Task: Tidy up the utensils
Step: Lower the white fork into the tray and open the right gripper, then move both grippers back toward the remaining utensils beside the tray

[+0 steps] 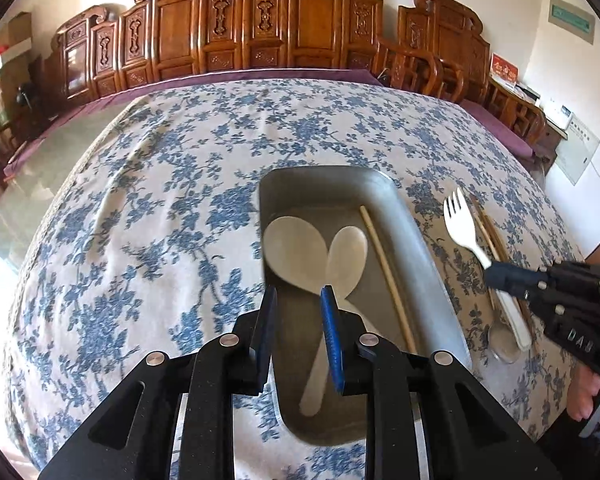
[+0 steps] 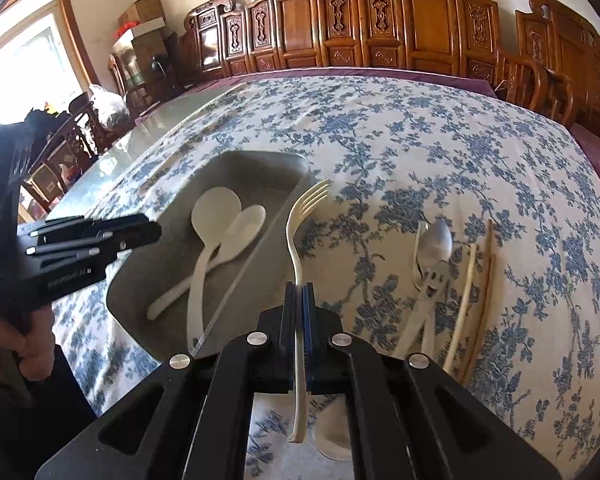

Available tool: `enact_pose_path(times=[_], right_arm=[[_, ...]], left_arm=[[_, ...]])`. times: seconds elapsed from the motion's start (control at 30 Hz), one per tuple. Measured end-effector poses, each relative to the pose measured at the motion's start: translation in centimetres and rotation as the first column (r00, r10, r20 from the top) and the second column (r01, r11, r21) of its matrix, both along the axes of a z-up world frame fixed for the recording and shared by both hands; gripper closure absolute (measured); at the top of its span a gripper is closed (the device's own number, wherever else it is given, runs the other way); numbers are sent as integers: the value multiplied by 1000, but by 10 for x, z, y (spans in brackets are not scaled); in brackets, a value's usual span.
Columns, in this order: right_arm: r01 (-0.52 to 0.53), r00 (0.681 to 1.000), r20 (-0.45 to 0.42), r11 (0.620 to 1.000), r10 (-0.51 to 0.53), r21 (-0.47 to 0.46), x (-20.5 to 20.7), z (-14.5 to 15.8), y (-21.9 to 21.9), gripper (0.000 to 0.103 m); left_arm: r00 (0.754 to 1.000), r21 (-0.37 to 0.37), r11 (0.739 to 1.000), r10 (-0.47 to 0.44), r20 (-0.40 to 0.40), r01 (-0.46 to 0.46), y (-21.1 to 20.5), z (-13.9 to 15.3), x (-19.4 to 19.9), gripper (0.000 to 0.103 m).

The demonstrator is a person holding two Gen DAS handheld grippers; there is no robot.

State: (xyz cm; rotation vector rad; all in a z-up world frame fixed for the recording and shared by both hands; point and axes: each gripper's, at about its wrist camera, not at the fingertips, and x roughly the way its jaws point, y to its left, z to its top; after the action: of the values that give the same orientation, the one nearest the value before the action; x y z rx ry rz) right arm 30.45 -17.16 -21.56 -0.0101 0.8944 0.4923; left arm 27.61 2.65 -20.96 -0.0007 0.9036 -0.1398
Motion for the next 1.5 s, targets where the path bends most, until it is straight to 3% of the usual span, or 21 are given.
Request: enact_pose_path(times=[0.37, 0.6, 0.8, 1.03, 1.17, 1.33, 1.4, 1.5], right_arm=[[-42, 999, 21, 999, 42, 29, 7, 24, 36, 99], [-94, 996, -7, 996, 94, -9, 17, 9, 87, 99], [-64, 998, -29, 998, 64, -17, 26, -5, 99, 98], [-71, 996, -54, 996, 74, 52, 30, -11, 91, 96], [-72, 997, -10, 996, 73, 53, 23, 2, 77, 96], [-11, 999, 42, 1000, 10, 18, 16, 21, 30, 96], [28, 998, 54, 1000, -28, 5, 15, 25, 8, 96], [81, 995, 63, 996, -79, -34, 10, 25, -23, 88]], left_arm=[[999, -4, 999, 34, 42, -34, 23, 13, -5, 80], [997, 10, 998, 62, 53, -63, 34, 13, -3, 80], [995, 3, 996, 87, 47, -87, 46, 12, -3, 80], [995, 8, 996, 84, 47, -84, 46, 12, -4, 80], [996, 9, 997, 74, 54, -75, 41, 14, -5, 80], [996, -16, 998, 66, 66, -65, 31, 20, -7, 67], [996, -20, 998, 54, 74, -53, 23, 22, -7, 55], [996, -30, 999, 23, 88, -20, 7, 27, -8, 47]])
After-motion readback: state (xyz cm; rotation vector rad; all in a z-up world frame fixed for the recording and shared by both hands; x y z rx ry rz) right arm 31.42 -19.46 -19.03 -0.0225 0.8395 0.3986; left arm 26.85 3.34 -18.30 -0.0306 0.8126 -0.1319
